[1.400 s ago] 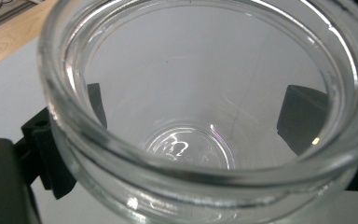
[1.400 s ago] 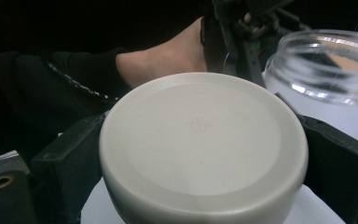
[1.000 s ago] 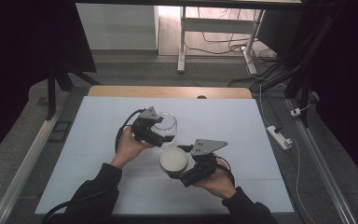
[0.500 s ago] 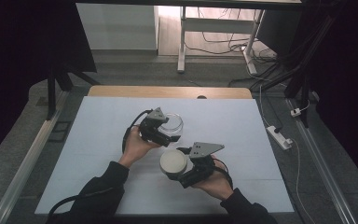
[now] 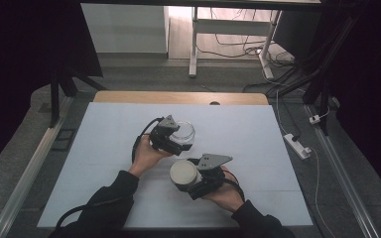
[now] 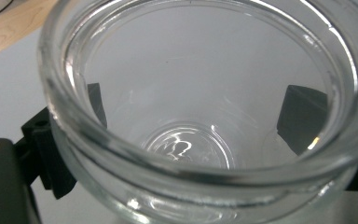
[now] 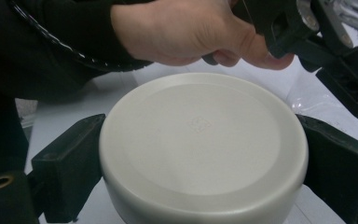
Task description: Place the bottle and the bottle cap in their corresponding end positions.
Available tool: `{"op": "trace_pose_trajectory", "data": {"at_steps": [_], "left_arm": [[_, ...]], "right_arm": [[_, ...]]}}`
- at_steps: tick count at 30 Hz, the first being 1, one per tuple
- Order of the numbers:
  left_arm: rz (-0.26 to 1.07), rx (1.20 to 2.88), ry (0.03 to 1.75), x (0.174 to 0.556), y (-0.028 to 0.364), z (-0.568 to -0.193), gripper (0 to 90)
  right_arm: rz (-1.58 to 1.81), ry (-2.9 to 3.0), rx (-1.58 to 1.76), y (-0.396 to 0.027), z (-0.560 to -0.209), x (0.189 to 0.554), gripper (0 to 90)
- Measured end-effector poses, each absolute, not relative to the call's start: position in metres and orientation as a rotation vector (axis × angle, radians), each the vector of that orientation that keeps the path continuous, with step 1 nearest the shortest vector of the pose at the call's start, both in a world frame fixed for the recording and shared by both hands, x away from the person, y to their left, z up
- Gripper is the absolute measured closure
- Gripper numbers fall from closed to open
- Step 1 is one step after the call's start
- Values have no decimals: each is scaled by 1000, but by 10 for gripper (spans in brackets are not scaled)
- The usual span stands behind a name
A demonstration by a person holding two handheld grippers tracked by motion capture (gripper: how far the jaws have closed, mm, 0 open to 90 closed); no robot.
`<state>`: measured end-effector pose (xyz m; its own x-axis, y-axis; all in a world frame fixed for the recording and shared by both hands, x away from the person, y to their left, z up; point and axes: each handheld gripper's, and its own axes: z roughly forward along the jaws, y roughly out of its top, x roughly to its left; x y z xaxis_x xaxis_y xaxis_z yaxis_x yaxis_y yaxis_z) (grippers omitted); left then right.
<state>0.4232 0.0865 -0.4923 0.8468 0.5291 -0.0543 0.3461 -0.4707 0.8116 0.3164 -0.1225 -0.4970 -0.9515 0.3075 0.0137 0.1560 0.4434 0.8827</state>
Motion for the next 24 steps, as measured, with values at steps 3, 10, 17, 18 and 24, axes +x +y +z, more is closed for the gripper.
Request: {"op": "trace_pose_trajectory", "data": {"at_steps": [3,10,17,18,24], "left_arm": [[257,2114,642,424,87,-495,72],[269,2123,654,428,88,-501,72],[275,2122,680,431,91,-506,72],[276,2129,680,432,92,-507,72],[278,2144,682,434,91,-512,72]], "right_arm": [[1521,2556,420,-120,-503,319,71],[1477,2605,447,-113,-515,323,70],[1430,2636,478,-111,-525,328,70],[1419,2643,479,-111,-526,329,70],[1349,2690,482,-108,-535,331,70]]}}
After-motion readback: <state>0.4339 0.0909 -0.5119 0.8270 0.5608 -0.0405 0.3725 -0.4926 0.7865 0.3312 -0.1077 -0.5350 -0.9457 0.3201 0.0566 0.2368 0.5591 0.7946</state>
